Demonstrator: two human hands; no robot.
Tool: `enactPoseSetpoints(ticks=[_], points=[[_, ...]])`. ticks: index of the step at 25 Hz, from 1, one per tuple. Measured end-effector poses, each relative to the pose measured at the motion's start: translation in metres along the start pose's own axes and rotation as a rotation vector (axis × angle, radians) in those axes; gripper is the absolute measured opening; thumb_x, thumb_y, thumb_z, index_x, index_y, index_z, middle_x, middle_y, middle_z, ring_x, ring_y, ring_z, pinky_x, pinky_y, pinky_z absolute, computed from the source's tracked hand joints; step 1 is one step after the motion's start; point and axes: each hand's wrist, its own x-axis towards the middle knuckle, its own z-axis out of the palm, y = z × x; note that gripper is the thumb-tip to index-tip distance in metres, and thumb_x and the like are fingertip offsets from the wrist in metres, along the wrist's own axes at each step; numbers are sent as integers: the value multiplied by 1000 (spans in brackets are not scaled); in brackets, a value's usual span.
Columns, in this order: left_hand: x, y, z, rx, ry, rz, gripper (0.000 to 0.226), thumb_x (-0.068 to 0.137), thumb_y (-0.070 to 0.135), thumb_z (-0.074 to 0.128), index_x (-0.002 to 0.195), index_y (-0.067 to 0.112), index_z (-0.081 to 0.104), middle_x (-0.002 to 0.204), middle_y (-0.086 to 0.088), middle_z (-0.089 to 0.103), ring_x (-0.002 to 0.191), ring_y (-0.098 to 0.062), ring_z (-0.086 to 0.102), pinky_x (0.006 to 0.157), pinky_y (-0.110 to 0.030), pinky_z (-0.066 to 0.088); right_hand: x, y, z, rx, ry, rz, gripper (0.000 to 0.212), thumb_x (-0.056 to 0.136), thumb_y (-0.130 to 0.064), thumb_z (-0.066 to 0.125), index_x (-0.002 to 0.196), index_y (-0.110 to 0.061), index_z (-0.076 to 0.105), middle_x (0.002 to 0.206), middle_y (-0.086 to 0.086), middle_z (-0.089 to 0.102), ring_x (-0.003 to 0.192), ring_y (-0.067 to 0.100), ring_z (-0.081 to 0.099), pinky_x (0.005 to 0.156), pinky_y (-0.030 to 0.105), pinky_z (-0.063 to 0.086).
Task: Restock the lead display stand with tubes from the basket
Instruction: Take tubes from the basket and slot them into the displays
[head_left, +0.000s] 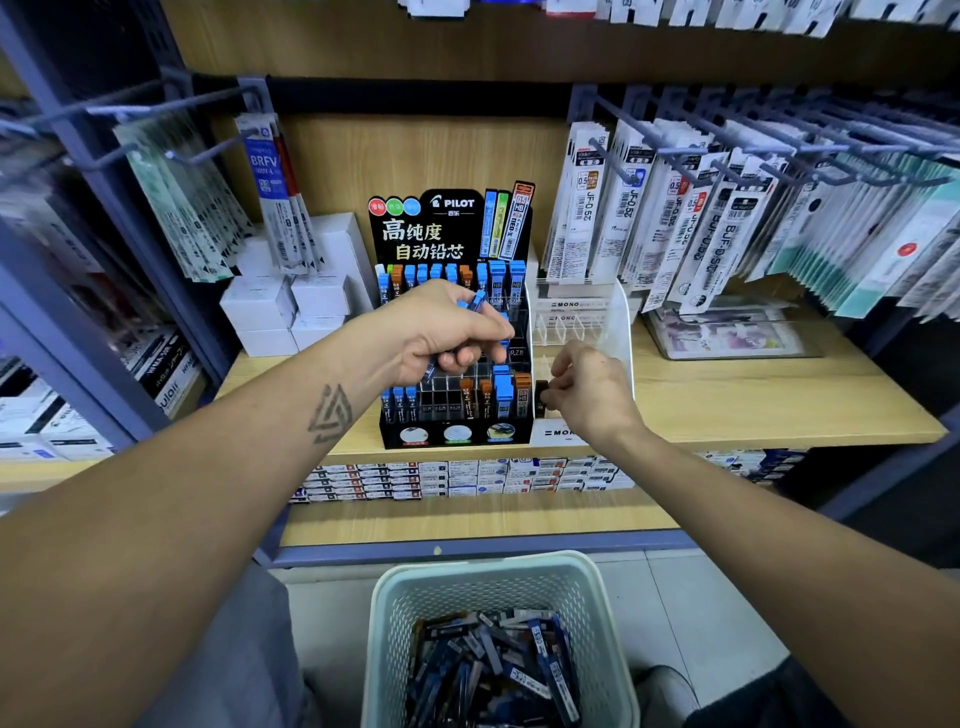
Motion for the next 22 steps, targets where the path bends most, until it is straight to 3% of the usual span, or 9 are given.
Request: enactPoseSetpoints(ticks=[5, 12, 15, 18, 22], points=[[-2, 1, 1, 11, 1, 1, 17, 92, 2, 67, 107, -4, 63, 72, -15, 68, 37, -7, 39, 31, -17, 25, 0, -1, 3, 1, 4, 13, 25, 85, 2, 71, 89, -16, 53, 73, -5, 64, 76, 18, 67, 65, 32, 55], [-2, -1, -1, 14, 1, -8, 24, 92, 1, 67, 113, -6, 60, 72, -15, 68, 36, -7, 39, 31, -17, 26, 0, -13, -6, -168, 92, -41, 19, 87, -2, 61, 88, -20, 62, 86, 7, 71, 81, 30, 66, 70, 39, 57], [-3, 0, -3, 31, 28, 1, 15, 92, 1, 67, 106, -2, 62, 71, -15, 67, 36, -8, 39, 31, -17, 25, -1, -34, -18, -147, 172, -247, 22, 89, -6, 61, 98, -21, 73, 93, 0, 73, 86, 22, 66, 75, 32, 54], [0, -4, -10, 50, 99, 11, 16, 91, 1, 66, 106, 1, 60, 68, -14, 66, 37, -9, 38, 31, -16, 25, -4, -54, -18, -162, 28, -579, 23, 90, -11, 63, 106, -22, 76, 93, -2, 66, 91, 20, 60, 80, 35, 51], [4, -9, -24, 39, 244, 7, 35, 91, 0, 64, 124, -9, 54, 56, -9, 63, 32, -8, 38, 32, -15, 24, -8, -67, -4, -416, -142, -629, 41, 92, -3, 55, 122, -27, 71, 96, -5, 51, 104, 18, 47, 79, 26, 37]])
